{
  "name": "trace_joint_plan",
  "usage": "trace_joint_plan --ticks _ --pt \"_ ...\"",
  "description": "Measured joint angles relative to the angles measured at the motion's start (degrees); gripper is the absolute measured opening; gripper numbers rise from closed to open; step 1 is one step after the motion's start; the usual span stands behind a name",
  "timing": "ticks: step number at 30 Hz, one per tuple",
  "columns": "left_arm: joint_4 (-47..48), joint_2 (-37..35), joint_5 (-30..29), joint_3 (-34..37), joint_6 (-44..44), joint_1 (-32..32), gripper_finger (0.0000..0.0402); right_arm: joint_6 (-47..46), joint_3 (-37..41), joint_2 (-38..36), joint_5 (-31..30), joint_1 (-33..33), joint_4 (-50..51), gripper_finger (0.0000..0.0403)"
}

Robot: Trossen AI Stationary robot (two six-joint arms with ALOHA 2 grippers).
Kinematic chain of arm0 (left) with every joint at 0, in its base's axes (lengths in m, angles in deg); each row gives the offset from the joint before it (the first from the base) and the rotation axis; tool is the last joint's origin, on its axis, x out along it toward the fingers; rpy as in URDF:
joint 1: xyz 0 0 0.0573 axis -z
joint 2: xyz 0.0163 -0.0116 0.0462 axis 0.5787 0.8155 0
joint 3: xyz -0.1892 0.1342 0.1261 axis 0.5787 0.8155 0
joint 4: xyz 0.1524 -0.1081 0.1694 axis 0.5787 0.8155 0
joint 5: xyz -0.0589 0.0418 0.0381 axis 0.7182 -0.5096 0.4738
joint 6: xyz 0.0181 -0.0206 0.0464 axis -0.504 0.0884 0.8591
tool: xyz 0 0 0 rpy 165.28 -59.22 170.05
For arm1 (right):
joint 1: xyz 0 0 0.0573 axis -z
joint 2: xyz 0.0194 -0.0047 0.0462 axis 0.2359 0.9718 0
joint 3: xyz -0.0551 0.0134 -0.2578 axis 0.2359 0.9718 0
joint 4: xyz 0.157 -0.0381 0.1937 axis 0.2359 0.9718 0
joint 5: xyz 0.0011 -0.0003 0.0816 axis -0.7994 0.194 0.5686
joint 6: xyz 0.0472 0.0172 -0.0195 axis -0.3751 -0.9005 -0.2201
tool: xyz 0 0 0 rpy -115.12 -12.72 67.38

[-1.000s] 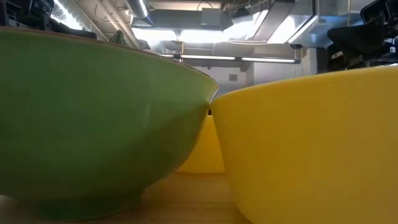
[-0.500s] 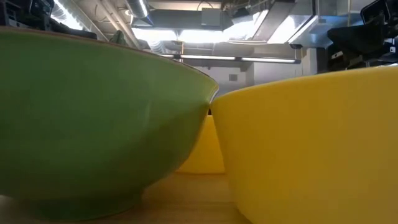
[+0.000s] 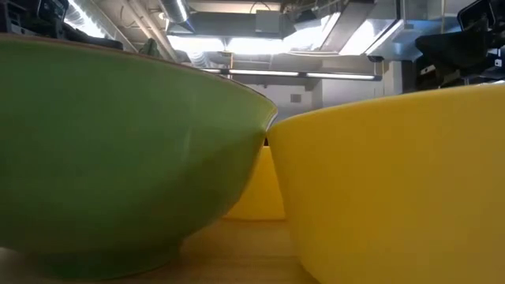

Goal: Pick & Place Mini bowls

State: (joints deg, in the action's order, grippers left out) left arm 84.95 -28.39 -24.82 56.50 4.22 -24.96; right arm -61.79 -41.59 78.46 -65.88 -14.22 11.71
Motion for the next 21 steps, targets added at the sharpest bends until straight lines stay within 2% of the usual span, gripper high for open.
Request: trace_joint_plan --ticks 7,21 --pt "-0.01 0.00 0.01 0.00 -0.13 0.01 0.0004 0.00 0.00 0.00 0.02 0.01 0.01 0.0012" --pt "-2.18 0.00 -0.18 0.01 -14.44 0.01 0.0004 0.00 0.00 -0.02 0.01 0.02 0.01 0.0012"
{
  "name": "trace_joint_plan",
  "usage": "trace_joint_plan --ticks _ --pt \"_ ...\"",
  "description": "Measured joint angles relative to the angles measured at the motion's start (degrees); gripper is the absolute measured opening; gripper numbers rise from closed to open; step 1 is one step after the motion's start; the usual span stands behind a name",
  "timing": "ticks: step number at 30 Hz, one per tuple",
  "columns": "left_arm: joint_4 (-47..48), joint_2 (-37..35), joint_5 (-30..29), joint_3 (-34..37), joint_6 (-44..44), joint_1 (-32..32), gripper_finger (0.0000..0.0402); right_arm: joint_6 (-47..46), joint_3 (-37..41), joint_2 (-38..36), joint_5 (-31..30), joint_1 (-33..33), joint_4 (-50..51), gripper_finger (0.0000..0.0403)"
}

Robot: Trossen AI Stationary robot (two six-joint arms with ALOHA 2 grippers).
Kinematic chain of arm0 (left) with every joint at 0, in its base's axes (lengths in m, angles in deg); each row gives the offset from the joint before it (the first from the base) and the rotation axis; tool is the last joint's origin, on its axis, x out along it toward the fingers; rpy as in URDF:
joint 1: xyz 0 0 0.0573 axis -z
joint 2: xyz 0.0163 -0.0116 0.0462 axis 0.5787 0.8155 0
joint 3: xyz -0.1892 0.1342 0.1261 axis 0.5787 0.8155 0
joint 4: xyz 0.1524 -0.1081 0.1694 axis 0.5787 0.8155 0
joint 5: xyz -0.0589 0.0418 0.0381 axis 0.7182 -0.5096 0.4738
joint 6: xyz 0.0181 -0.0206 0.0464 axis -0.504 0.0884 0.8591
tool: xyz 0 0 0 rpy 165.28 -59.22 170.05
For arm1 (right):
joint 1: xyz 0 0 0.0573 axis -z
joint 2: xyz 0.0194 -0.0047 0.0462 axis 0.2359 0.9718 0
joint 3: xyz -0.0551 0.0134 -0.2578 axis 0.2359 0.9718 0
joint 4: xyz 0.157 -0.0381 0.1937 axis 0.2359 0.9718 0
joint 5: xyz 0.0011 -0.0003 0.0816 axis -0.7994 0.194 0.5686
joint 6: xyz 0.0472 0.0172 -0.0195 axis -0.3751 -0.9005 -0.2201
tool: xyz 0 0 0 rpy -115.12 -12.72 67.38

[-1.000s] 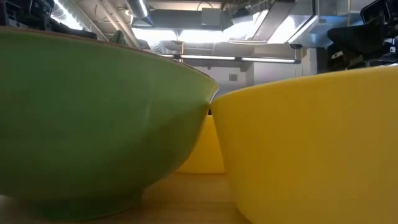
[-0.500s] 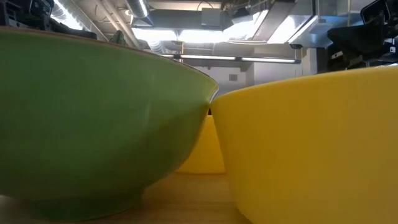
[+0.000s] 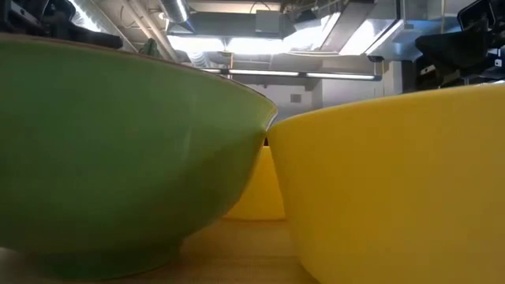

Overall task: Pick & Place Mini bowls
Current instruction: Put the white bowl on the shelf

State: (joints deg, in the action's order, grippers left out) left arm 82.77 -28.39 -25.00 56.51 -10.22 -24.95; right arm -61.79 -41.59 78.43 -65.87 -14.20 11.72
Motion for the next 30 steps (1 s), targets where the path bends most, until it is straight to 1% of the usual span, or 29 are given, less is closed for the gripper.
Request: trace_joint_plan --ticks 7,12,14,20,25,30 --pt "-1.19 0.00 -1.19 0.01 -0.44 0.01 0.0004 0.00 0.00 0.02 -0.01 -0.01 -0.02 0.0012" --pt "-6.19 0.00 -8.53 -0.01 0.28 -0.01 0.0004 0.00 0.00 0.02 -0.01 -0.02 -0.02 0.0012" --pt "-6.83 0.02 -10.53 -0.46 0.32 -0.01 0.0004 0.00 0.00 0.02 -0.01 -0.02 -0.02 0.0012" --pt "-8.98 1.60 -8.65 -4.79 0.27 -0.01 0.0004 -0.03 0.00 0.00 -0.01 -0.02 -0.01 0.0012" --pt "-8.76 8.05 -9.18 -12.76 1.79 -0.01 0.0004 -0.02 0.00 0.01 -0.01 -0.01 -0.02 0.0012" --pt "-7.20 19.56 -10.04 -22.86 5.92 0.00 0.0004 -0.02 0.00 0.01 -0.01 -0.02 -0.02 0.0012"
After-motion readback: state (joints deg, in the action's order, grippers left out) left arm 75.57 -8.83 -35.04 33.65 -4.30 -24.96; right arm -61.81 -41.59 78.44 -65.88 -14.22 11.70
